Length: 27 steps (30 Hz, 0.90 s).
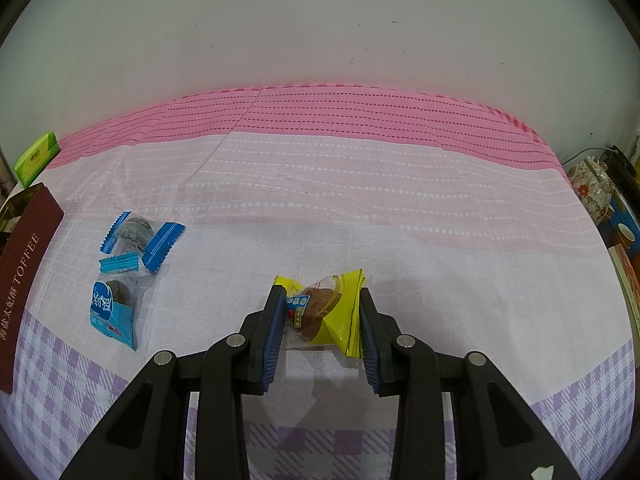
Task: Organize snacks
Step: 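Carry the pink-and-white candy into the gold tin and open the left gripper, then carry the yellow-wrapped candy into the gold tin and open the right gripper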
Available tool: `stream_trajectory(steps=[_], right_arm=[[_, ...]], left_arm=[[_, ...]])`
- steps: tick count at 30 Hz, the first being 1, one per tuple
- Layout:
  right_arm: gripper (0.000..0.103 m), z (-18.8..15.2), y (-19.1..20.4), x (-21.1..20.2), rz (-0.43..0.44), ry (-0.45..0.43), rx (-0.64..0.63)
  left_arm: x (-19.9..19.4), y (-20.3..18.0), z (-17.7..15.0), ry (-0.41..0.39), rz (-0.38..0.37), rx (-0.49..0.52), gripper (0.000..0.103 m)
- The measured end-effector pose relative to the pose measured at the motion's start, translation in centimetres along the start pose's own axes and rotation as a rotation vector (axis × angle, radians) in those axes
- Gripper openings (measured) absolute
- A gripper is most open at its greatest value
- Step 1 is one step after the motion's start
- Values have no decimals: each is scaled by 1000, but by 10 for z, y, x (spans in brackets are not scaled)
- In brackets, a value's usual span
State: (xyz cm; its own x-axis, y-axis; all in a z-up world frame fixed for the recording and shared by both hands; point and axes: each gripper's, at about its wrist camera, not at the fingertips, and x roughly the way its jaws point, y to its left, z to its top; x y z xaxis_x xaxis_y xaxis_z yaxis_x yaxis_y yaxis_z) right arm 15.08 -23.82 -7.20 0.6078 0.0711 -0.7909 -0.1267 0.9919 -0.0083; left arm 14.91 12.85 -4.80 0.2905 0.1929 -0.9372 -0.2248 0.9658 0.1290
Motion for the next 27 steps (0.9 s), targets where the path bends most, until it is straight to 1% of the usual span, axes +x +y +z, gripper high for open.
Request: stream_trajectory(steps=[10, 12, 15, 17, 22, 27], right_arm=[[33, 0, 0, 0, 0, -1, 0], [33, 0, 0, 0, 0, -1, 0], [33, 0, 0, 0, 0, -1, 0], [33, 0, 0, 0, 0, -1, 0], [33, 0, 0, 0, 0, -1, -1], [33, 0, 0, 0, 1, -1, -1]], left_arm=[[-7, -3, 0, -19, 19, 21, 30], [-10, -2, 0, -28, 13, 28, 38], [-15, -3, 1, -45, 7, 35, 44], [-19, -4, 0, -57, 11, 39, 47], [-31, -6, -1, -97, 10, 58, 48], [-45, -2, -3, -127, -13, 45, 48]])
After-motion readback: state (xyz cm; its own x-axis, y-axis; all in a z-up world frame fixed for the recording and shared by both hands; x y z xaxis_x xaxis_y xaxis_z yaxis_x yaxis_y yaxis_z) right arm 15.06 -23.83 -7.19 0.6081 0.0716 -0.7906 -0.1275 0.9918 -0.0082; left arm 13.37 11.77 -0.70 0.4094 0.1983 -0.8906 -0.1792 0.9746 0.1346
